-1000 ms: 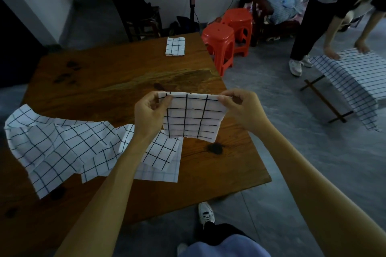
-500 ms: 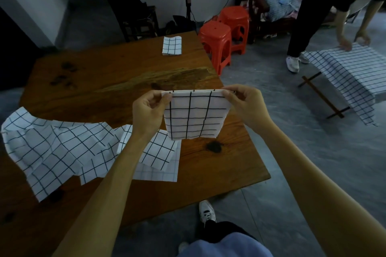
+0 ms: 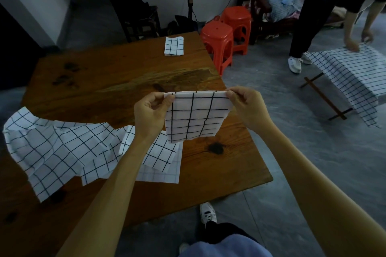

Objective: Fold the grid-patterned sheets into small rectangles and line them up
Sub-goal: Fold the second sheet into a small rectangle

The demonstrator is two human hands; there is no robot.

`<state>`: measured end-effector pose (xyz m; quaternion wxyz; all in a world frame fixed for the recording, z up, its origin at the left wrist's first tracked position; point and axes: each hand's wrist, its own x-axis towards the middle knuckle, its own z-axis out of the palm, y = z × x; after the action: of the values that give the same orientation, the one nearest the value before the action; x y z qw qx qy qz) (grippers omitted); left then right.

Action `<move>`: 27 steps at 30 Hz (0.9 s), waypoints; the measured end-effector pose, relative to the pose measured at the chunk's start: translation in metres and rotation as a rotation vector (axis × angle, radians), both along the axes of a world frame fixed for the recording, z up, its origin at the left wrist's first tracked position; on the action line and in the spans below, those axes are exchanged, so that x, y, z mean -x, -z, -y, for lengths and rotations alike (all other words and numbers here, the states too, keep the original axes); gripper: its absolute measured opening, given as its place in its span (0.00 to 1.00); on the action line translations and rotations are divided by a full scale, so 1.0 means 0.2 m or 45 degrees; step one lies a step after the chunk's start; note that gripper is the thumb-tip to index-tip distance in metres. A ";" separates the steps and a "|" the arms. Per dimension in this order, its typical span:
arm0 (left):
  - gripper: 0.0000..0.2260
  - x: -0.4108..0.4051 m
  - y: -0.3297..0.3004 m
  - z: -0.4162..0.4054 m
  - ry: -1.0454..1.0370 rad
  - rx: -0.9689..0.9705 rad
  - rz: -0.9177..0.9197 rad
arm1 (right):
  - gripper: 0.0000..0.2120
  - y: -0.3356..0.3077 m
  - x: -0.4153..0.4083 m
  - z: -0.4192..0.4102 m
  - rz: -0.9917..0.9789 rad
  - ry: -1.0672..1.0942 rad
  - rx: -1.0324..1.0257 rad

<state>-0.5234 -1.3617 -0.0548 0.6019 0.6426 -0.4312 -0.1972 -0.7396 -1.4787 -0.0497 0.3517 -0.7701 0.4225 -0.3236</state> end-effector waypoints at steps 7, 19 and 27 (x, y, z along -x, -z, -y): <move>0.02 0.08 0.00 0.02 0.027 0.053 0.103 | 0.16 -0.03 -0.06 -0.06 -0.405 -0.063 0.363; 0.07 0.11 0.05 -0.01 0.149 -0.060 0.186 | 0.08 -0.13 -0.23 -0.11 -0.126 -0.178 0.206; 0.08 0.13 0.19 -0.01 0.091 -0.074 0.255 | 0.07 -0.15 -0.20 -0.08 0.048 0.001 0.105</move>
<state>-0.5492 -1.3592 -0.0935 0.5294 0.6606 -0.5058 -0.1658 -0.7004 -1.4625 -0.0196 0.3275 -0.7776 0.4024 -0.3552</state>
